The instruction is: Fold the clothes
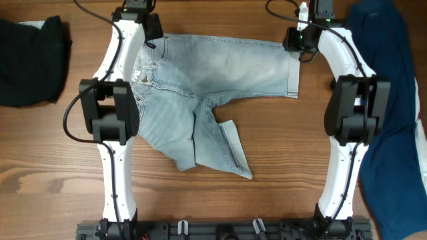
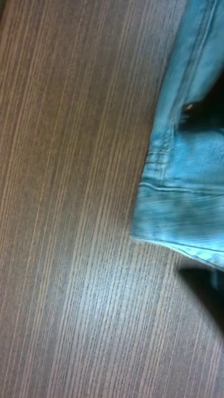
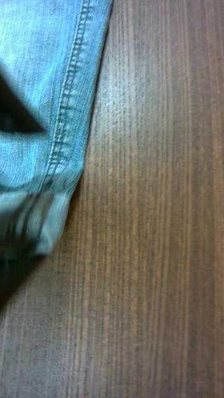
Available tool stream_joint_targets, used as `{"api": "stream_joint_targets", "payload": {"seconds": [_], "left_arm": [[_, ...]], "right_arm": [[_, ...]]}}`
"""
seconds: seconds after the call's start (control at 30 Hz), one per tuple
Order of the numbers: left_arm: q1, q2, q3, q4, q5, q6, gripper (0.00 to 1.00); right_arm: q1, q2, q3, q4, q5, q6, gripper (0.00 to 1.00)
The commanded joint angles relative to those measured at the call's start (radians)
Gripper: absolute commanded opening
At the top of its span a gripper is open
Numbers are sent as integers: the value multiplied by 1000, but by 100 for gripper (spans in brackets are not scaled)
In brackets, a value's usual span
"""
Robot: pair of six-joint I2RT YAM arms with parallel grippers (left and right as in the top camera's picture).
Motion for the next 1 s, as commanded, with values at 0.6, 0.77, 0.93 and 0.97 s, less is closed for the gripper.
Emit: {"api": "stream_joint_targets", "payload": {"seconds": [0.6, 0.77, 0.93, 0.97], "left_arm": [[11, -251, 4, -353, 41, -10, 100], [13, -328, 4, -554, 47, -10, 100], [37, -358, 4, -713, 47, -10, 100], [44, -358, 4, -729, 48, -11, 100]], "right_arm": [[5, -387, 11, -379, -6, 58, 100], [6, -485, 11, -564, -60, 60, 100], [53, -520, 9, -711, -75, 52, 100], [71, -520, 9, -734, -75, 52, 100]]}}
